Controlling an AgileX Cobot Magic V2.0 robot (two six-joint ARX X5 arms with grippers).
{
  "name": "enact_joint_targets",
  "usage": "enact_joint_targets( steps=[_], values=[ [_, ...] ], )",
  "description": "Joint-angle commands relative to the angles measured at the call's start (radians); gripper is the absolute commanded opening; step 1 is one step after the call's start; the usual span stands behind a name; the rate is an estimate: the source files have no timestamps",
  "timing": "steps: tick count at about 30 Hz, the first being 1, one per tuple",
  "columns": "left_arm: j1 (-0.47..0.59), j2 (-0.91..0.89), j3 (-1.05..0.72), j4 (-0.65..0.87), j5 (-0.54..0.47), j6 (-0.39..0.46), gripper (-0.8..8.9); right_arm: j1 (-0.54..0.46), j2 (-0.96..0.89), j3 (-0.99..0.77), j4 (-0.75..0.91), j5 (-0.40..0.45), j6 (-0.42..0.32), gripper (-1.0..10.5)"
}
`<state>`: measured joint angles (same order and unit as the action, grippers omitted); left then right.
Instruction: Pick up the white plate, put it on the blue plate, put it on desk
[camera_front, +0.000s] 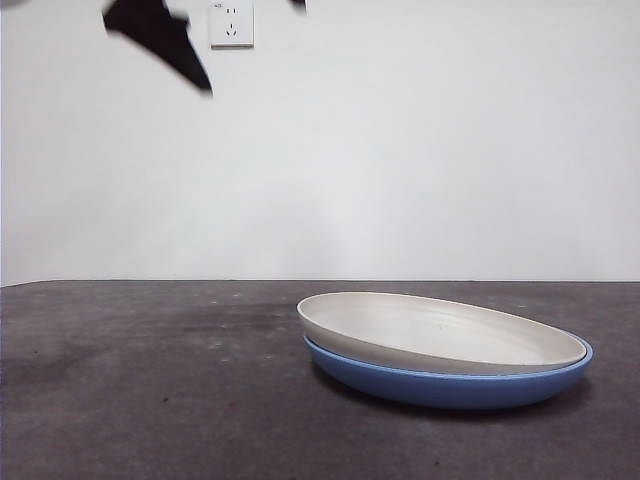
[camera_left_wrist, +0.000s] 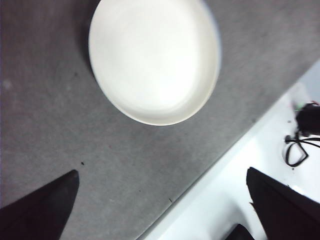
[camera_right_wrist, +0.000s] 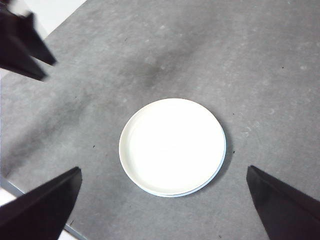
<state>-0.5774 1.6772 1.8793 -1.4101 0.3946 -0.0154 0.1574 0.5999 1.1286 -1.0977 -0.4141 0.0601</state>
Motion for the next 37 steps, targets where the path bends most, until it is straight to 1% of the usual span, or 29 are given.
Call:
enact_joint_targets(
  steps=[1,8,13,19,24,26,30,34,37],
  values=[
    [-0.014,-0.086,-0.006,-0.017,-0.002,0.026,5.41,0.004,0.006,0.018,0.008,0.004,0.037,6.0],
    [-0.014,-0.332,-0.118,0.047,-0.004,0.081,5.41,0.004,0.008,0.017,0.003,0.003,0.091,6.0],
    [-0.013,-0.486,-0.239,0.106,-0.004,0.109,5.4,0.004,0.037,0.016,-0.028,0.003,0.097,6.0],
    [-0.012,-0.671,-0.449,0.197,-0.004,0.121,5.41,0.004,0.101,0.016,-0.055,0.001,0.088,6.0],
    [-0.012,-0.818,-0.655,0.31,-0.004,0.126,5.41,0.004,0.161,0.008,-0.046,0.0,0.077,6.0],
    [-0.012,-0.866,-0.727,0.351,-0.004,0.108,5.41,0.004,0.188,-0.011,-0.029,-0.003,0.069,6.0],
    [-0.012,-0.923,-0.809,0.382,-0.004,0.073,5.41,0.004,0.237,-0.081,0.038,-0.005,0.067,6.0],
    [-0.012,-0.953,-0.826,0.383,-0.004,0.066,5.41,0.004,0.296,-0.172,0.146,-0.004,0.072,6.0],
    [-0.012,-0.968,-0.825,0.386,-0.004,0.067,5.41,0.004,0.373,-0.224,0.218,-0.008,0.074,6.0]
  ],
)
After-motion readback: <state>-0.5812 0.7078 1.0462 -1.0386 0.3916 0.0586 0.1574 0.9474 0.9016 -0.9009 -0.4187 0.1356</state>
